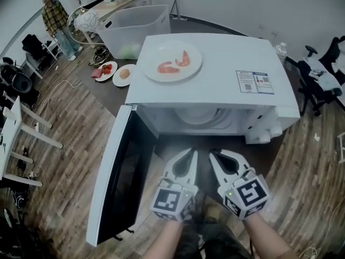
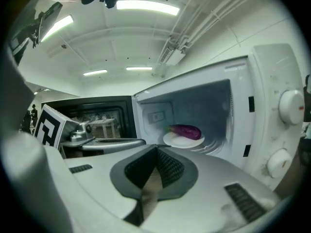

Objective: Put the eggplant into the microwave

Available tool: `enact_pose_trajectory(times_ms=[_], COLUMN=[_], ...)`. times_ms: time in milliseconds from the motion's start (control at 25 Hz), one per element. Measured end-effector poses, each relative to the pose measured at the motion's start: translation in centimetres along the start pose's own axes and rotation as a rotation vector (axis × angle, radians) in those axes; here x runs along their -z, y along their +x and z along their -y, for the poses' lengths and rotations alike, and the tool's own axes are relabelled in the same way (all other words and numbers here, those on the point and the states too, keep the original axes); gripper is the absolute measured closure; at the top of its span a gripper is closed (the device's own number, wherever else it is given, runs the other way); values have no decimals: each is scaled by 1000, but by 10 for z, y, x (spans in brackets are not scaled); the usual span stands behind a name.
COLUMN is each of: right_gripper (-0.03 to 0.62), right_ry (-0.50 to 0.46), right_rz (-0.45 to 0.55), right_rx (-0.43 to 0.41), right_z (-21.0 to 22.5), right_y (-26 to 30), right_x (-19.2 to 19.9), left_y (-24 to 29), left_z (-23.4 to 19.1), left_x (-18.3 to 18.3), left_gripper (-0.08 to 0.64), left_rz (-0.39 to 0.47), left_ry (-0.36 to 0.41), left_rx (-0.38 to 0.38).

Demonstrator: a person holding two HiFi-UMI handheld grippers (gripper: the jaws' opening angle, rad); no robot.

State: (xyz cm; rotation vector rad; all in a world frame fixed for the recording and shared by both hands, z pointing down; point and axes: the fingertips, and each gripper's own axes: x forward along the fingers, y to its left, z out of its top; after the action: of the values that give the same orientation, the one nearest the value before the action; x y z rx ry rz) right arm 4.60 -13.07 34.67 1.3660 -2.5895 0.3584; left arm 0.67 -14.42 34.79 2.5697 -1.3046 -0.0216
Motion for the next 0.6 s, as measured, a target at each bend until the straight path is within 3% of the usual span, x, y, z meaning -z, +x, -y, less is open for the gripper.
enact_pose_trajectory(times_ms=[280,600], right_gripper=[594,594], right_ry=[-15,3], right_rz=[39,41], right_rx=[-40,-88], right_z=[-18,-44], right_y=[-30,-59], right_x=[-22,-28], left_y=[-20,-38], left_z=[5,44], left_x=[-13,-31], left_gripper=[560,560], left_rz=[27,11], left_ry=[-98,-78], left_rx=[36,126])
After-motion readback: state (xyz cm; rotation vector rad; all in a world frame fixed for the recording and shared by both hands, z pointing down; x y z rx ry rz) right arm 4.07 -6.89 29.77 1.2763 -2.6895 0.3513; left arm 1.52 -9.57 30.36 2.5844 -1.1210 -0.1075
